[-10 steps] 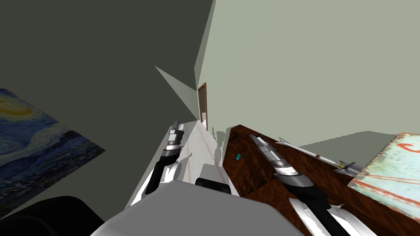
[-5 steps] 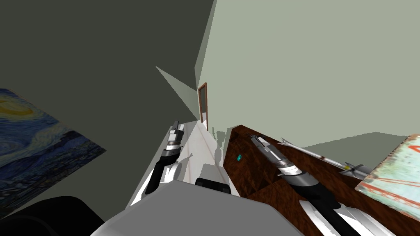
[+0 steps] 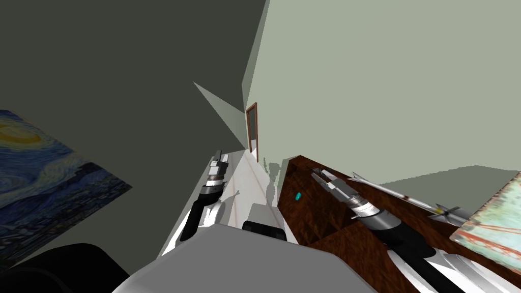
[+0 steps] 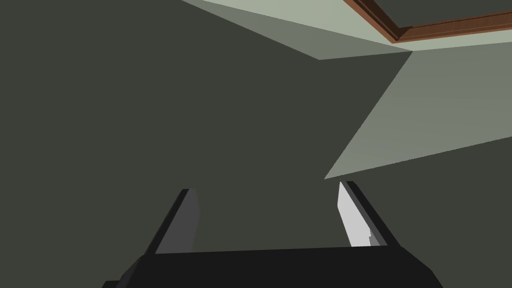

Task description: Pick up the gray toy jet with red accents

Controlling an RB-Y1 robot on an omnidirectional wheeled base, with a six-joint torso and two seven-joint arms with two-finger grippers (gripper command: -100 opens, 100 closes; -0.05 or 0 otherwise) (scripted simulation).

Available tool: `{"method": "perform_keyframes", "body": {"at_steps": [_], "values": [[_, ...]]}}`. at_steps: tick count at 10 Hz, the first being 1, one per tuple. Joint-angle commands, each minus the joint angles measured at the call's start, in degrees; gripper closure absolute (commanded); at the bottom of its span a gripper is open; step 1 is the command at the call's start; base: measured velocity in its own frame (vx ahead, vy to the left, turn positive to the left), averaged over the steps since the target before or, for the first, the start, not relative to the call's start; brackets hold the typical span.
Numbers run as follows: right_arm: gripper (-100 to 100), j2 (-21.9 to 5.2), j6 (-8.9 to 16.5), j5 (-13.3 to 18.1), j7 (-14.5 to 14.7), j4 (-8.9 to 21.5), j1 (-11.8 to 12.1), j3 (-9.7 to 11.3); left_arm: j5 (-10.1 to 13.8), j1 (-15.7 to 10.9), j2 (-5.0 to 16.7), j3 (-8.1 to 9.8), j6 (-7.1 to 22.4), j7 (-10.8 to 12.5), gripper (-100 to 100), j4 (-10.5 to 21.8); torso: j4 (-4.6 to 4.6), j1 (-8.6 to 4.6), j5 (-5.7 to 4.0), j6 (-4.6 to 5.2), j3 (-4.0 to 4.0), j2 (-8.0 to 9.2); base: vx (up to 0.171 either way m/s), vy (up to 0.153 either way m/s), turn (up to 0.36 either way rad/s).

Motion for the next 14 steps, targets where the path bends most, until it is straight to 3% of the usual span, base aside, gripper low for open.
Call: {"method": "perform_keyframes", "body": {"at_steps": [1, 9, 14], "values": [[-100, -1.9, -0.1, 0.9, 0.3, 0.3, 0.3, -0.7, 0.0, 0.0, 0.0, 0.00, 0.0, 0.0, 0, 0.0, 0.00, 0.00, 0.00, 0.00, 0.00, 0.00, 0.008, 0.020, 0.000], [-100, -13.9, -0.9, 7.4, 2.5, 3.7, 2.8, -5.3, 0.0, 0.0, 0.0, 0.00, 0.0, 0.0, 0, 0.0, 0.00, -0.02, -0.01, 0.01, 0.00, 0.00, 0.010, 0.020, -0.007], [-100, -21.8, -2.1, 11.7, 4.2, 7.2, 5.5, -9.0, 0.0, 0.0, 0.0, 0.00, 0.0, 0.0, 0, 0.0, 0.00, -0.02, -0.01, 0.00, 0.00, 0.00, 0.010, 0.019, -0.020]]}}
